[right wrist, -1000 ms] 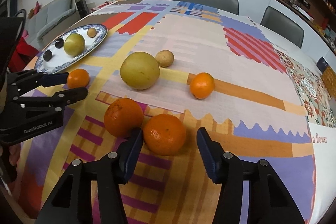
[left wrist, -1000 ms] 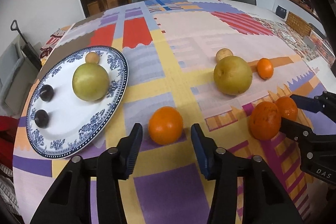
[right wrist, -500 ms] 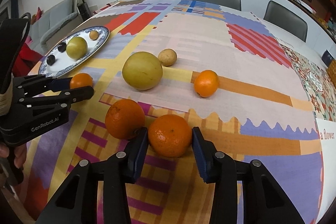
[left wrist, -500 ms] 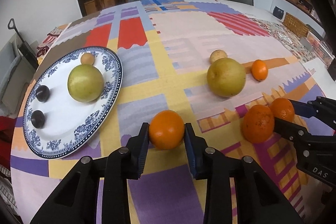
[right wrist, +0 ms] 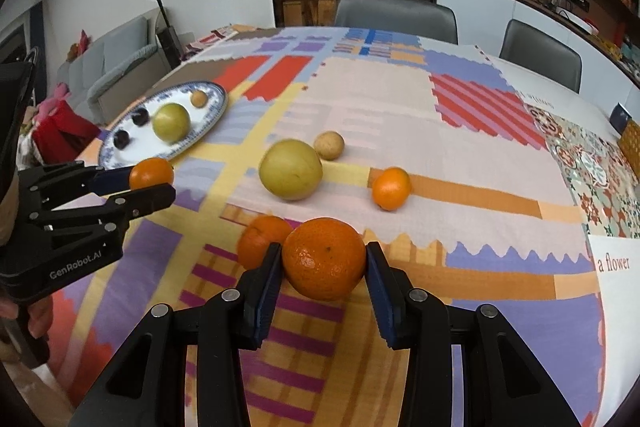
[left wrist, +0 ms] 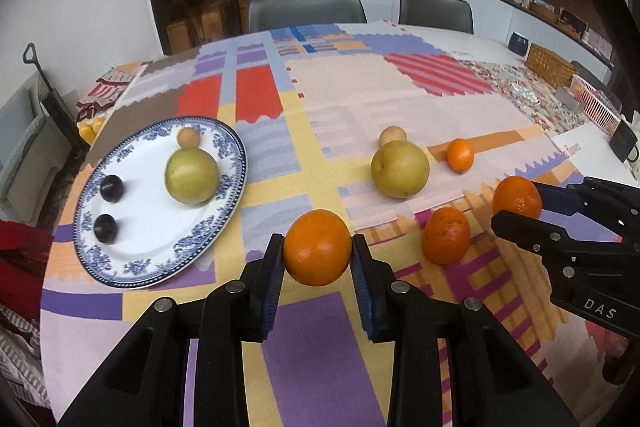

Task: Organize fruits
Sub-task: 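Grasp and lift an orange with the right tool while the left tool holds its orange, then carry both oranges over the plate and open both tools to release them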

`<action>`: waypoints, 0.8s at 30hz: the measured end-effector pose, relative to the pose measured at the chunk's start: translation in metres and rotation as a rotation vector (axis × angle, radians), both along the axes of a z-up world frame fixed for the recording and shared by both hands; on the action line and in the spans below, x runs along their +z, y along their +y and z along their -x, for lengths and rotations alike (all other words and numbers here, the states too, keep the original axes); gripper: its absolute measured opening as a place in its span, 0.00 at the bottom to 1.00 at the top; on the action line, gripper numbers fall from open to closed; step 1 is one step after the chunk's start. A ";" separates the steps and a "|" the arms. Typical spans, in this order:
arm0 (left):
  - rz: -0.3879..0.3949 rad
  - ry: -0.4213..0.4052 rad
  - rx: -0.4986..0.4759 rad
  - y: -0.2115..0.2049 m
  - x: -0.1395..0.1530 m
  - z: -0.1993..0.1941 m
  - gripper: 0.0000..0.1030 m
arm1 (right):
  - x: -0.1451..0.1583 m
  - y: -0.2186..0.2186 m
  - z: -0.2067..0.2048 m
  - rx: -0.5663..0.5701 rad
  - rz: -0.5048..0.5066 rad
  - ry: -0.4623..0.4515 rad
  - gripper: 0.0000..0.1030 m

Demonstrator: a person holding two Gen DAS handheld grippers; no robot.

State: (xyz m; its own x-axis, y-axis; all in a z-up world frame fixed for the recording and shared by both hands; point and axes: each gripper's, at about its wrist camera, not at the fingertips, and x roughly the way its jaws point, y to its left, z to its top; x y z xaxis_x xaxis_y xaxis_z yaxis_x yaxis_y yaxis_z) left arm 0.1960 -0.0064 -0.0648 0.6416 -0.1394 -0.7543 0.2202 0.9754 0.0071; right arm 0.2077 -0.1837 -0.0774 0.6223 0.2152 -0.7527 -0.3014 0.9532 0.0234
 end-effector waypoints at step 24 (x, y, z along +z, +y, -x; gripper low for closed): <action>0.015 -0.160 0.128 0.066 0.049 0.032 0.31 | 0.061 0.069 0.000 0.165 -0.091 -0.138 0.41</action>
State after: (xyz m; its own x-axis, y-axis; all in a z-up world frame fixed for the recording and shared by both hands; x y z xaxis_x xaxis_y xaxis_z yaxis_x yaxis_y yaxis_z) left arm 0.1637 0.0595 -0.0156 0.7663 -0.0594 -0.6398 0.0917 0.9956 0.0174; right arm 0.2081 -0.1148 -0.0159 0.6686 0.3856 -0.6358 -0.4590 0.8867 0.0551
